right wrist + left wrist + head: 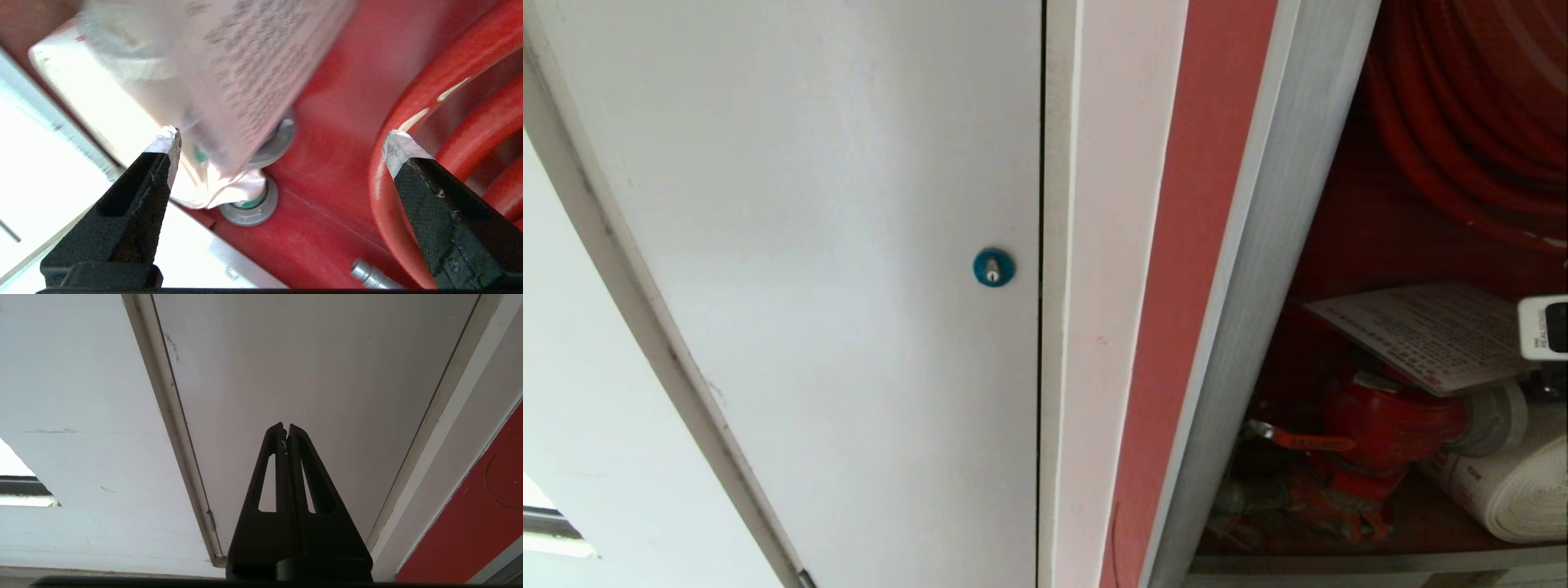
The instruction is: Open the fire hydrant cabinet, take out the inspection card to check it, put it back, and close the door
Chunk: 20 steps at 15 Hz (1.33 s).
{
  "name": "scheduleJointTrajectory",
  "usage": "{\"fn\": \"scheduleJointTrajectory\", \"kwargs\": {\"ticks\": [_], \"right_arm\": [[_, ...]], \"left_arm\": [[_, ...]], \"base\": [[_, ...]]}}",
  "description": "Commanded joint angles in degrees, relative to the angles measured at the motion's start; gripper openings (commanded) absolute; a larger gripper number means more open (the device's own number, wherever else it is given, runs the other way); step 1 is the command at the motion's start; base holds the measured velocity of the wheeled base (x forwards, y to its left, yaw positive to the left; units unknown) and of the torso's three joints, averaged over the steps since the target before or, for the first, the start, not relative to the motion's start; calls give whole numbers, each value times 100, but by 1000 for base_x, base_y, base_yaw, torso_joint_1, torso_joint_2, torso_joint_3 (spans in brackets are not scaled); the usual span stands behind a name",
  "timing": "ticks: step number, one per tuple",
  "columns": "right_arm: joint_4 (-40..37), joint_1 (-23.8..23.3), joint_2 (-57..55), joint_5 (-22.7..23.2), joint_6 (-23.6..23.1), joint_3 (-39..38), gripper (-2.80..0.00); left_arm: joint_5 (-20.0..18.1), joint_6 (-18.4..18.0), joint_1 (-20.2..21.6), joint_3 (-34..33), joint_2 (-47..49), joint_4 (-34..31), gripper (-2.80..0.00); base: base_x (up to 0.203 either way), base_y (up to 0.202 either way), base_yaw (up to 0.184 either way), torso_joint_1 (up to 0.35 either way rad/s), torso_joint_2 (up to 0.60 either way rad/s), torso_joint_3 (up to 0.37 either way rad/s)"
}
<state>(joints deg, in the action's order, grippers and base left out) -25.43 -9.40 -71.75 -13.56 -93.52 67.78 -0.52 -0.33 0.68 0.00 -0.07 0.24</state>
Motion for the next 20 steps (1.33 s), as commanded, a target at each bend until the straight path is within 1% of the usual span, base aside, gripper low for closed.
{"fn": "scheduleJointTrajectory", "kwargs": {"ticks": [1,7,9,12,16,20], "right_arm": [[-129,8,259,-7,-123,-7,0],[-573,8,910,-3,-465,-71,0],[-824,17,1135,10,-512,-78,0],[-976,26,1474,14,-521,-203,0],[-1031,32,2127,462,-516,-372,0],[-1033,35,2559,536,-529,-328,0]], "left_arm": [[0,-2,2,-18,-1,2,-280],[0,-2,2,-18,-1,2,-280],[0,-2,2,-18,-1,2,-280],[0,-2,2,-18,-1,2,-280],[0,-2,2,-18,-1,2,-280],[0,-2,2,-18,-1,2,-280]], "base": [[0,0,0,0,0,0],[0,0,0,0,0,0],[0,0,0,0,0,0],[0,0,0,0,0,0],[0,0,0,0,0,0],[0,0,0,0,0,0]]}}
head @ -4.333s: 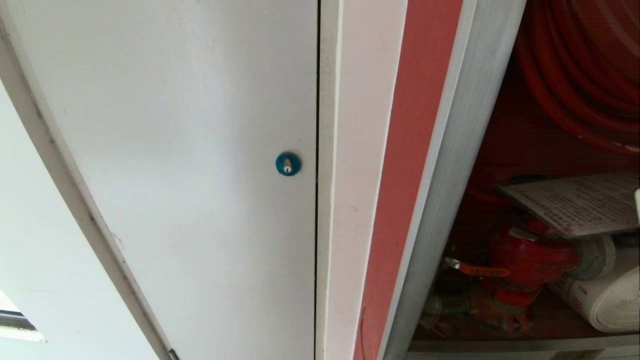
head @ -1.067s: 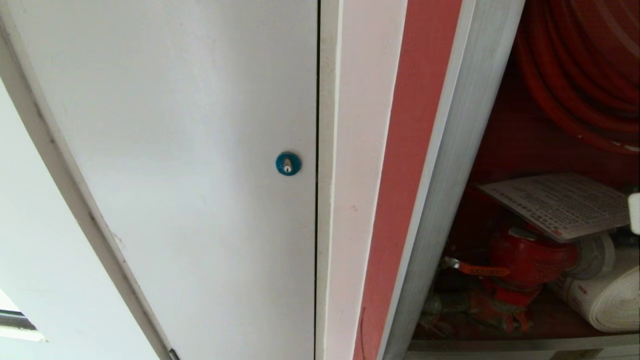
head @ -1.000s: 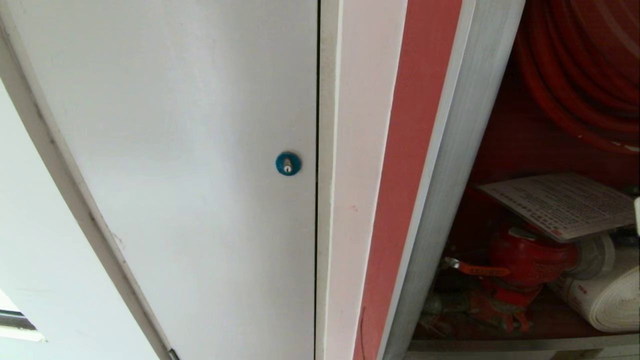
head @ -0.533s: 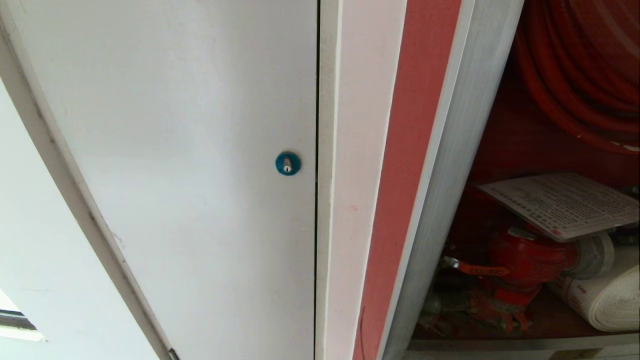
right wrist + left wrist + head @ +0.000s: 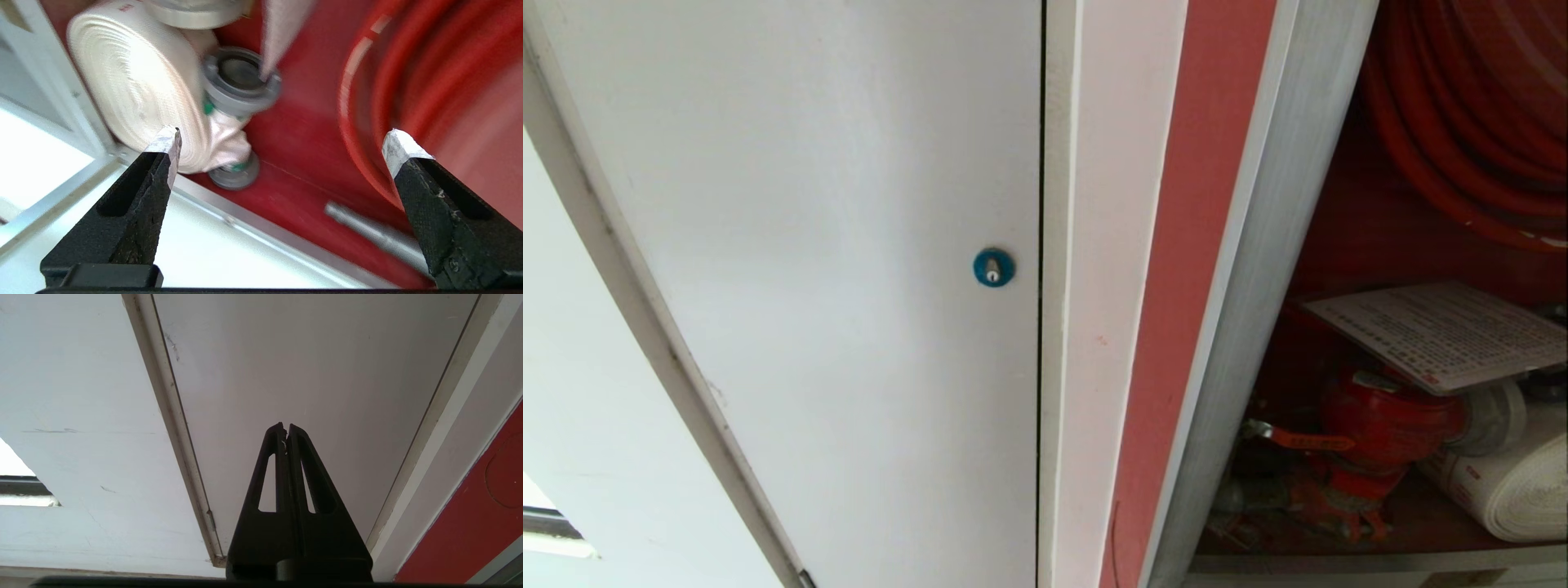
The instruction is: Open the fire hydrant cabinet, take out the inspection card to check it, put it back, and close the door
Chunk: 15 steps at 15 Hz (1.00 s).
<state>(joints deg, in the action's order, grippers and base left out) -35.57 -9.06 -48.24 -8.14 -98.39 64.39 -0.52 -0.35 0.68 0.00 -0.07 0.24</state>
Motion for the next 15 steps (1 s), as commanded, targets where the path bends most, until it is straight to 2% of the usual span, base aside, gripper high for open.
{"fn": "scheduleJointTrajectory", "kwargs": {"ticks": [1,2,6,8,15], "right_arm": [[-20,0,325,2,-126,12,0],[-26,0,419,13,-179,12,-280],[-90,0,300,58,-92,282,-280],[-621,4,62,128,73,844,-280],[-4529,6,-1650,1165,441,3876,-280]], "left_arm": [[0,0,2,-18,-1,2,-280],[0,0,2,-18,-1,2,-280],[0,0,2,-18,-1,2,-280],[0,0,2,-18,-1,2,-280],[0,0,2,-18,-1,2,-280]], "base": [[0,0,0,0,0,0],[0,0,0,0,0,0],[0,0,0,0,0,0],[0,0,0,0,0,0],[0,0,0,0,0,0]]}}
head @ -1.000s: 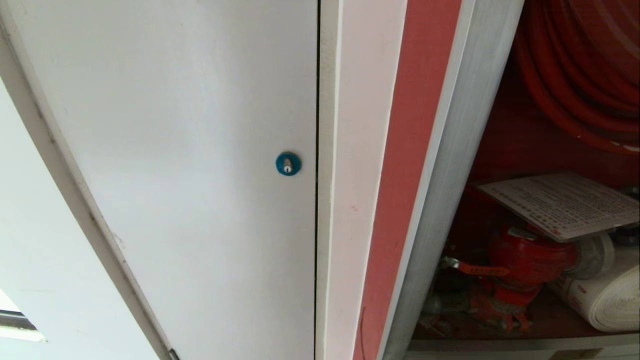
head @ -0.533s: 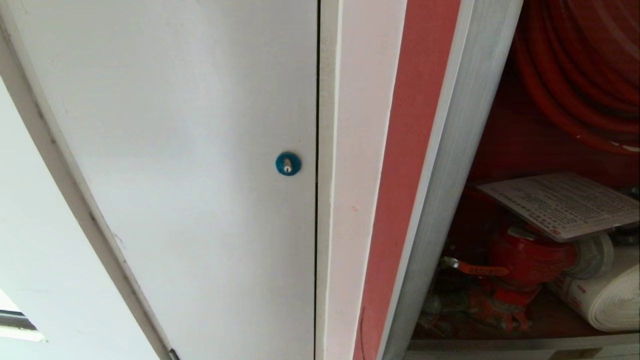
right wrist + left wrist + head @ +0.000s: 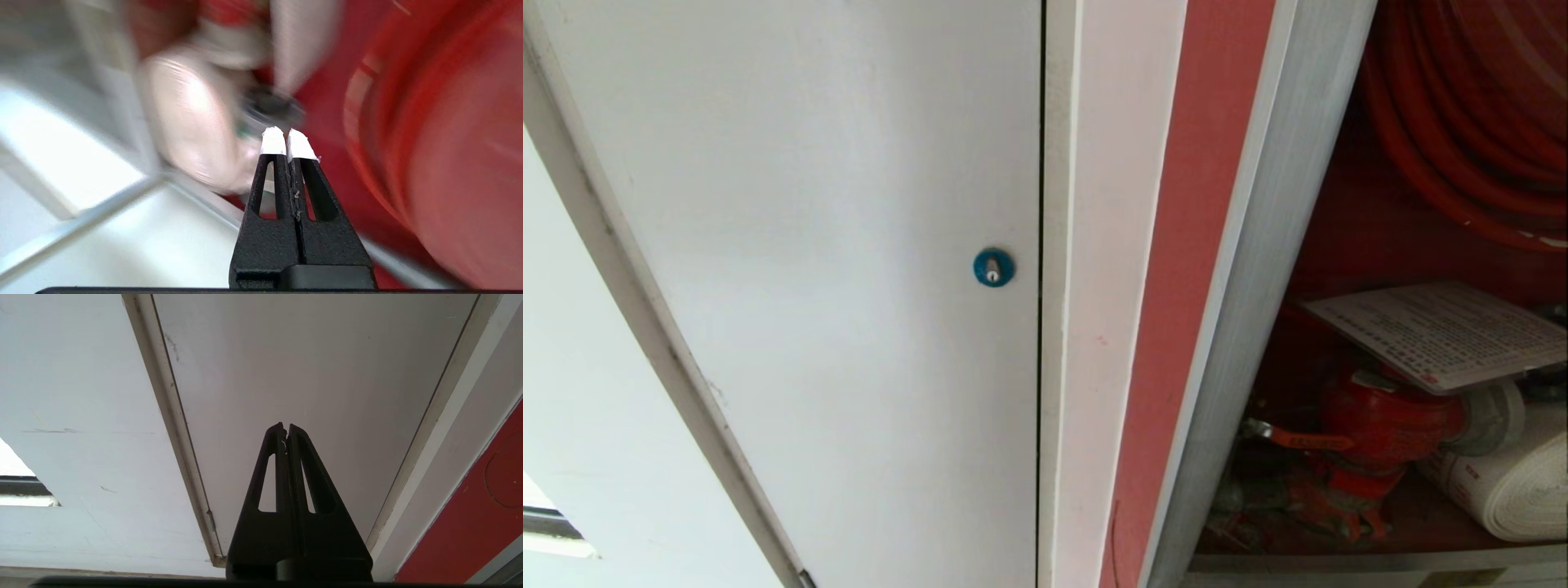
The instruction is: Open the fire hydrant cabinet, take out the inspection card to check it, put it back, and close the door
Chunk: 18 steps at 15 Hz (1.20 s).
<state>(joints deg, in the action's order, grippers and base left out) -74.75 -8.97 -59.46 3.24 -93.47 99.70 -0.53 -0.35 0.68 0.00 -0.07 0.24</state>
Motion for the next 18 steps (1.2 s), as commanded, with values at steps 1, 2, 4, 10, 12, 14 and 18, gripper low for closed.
{"fn": "scheduleJointTrajectory", "kwargs": {"ticks": [1,2,4,10,12,14,18], "right_arm": [[-944,-2,-897,200,-47,751,-280],[-1097,-5,-1244,366,-48,1024,-280],[-1248,-7,-1755,562,-231,1227,-280],[-1291,1,-2276,645,-613,1059,-280],[-1291,79,-2281,672,-699,744,-280],[-1291,264,-2411,682,-709,633,-280],[-1291,387,-2624,676,-691,630,-280]], "left_arm": [[0,0,2,-18,-1,3,-280],[0,0,2,-18,-1,3,-280],[0,0,2,-18,-1,3,-280],[0,0,2,-18,-1,3,-280],[0,0,2,-18,-1,3,-280],[0,0,2,-18,-1,3,-280],[0,0,2,-18,-1,3,-280]], "base": [[0,0,0,0,0,0],[0,0,0,0,0,0],[0,0,0,0,0,0],[0,0,0,0,0,0],[0,0,0,0,0,0],[0,0,0,0,0,0],[0,0,0,0,0,0]]}}
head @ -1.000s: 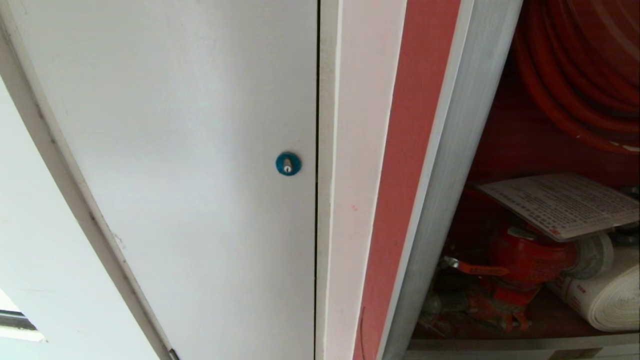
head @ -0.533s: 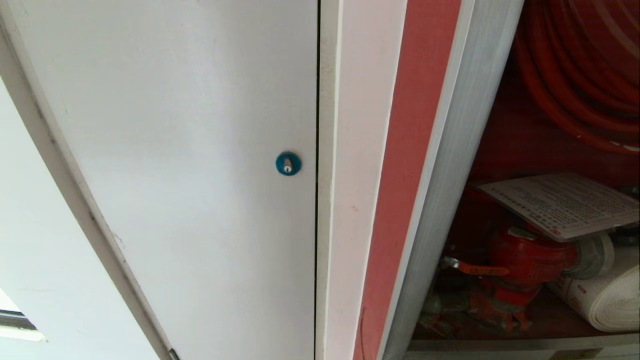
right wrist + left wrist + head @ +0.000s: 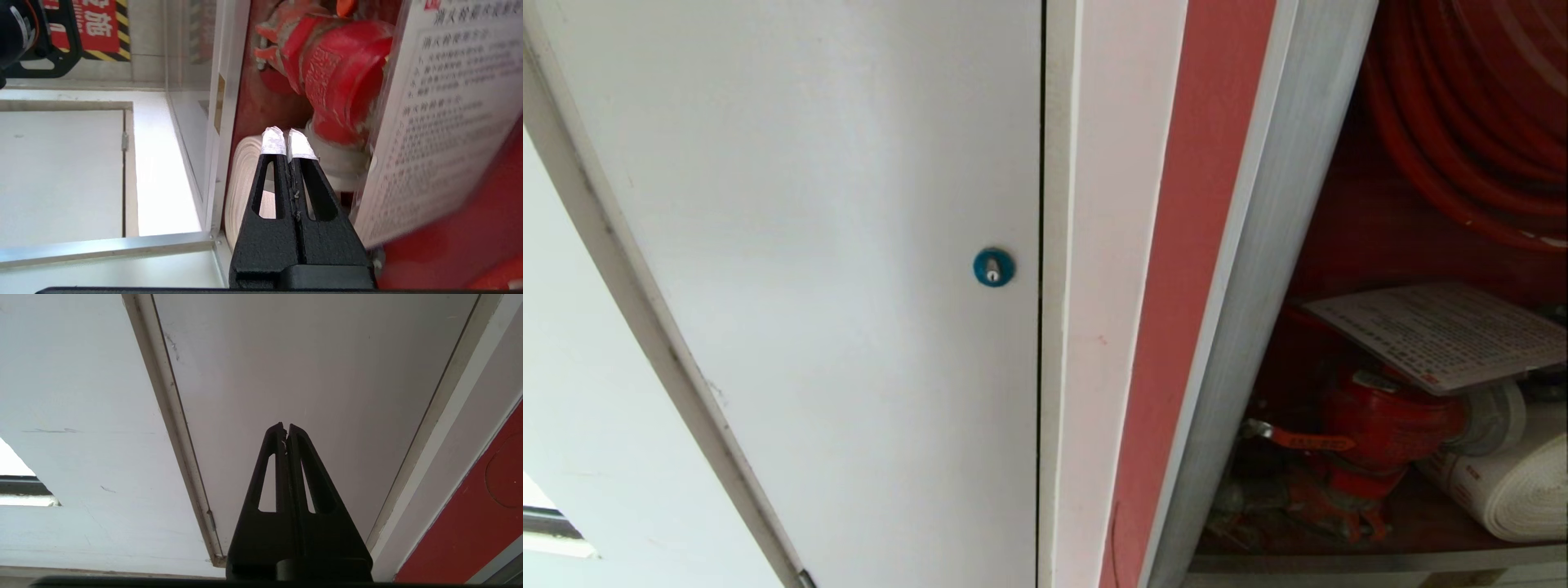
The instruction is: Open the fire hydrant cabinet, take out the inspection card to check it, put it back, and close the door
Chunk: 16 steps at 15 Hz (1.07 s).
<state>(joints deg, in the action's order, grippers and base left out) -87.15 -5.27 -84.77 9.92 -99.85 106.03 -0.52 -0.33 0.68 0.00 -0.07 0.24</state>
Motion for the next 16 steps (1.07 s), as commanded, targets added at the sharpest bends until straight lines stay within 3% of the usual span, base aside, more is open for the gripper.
{"fn": "scheduleJointTrajectory", "kwargs": {"ticks": [1,16], "right_arm": [[-51,17,-101,1,-61,-13,-280],[-51,131,-485,9,190,80,-280]], "left_arm": [[0,-2,2,-18,-1,2,-280],[0,-2,2,-18,-1,2,-280]], "base": [[0,0,0,0,0,0],[0,0,0,0,0,0]]}}
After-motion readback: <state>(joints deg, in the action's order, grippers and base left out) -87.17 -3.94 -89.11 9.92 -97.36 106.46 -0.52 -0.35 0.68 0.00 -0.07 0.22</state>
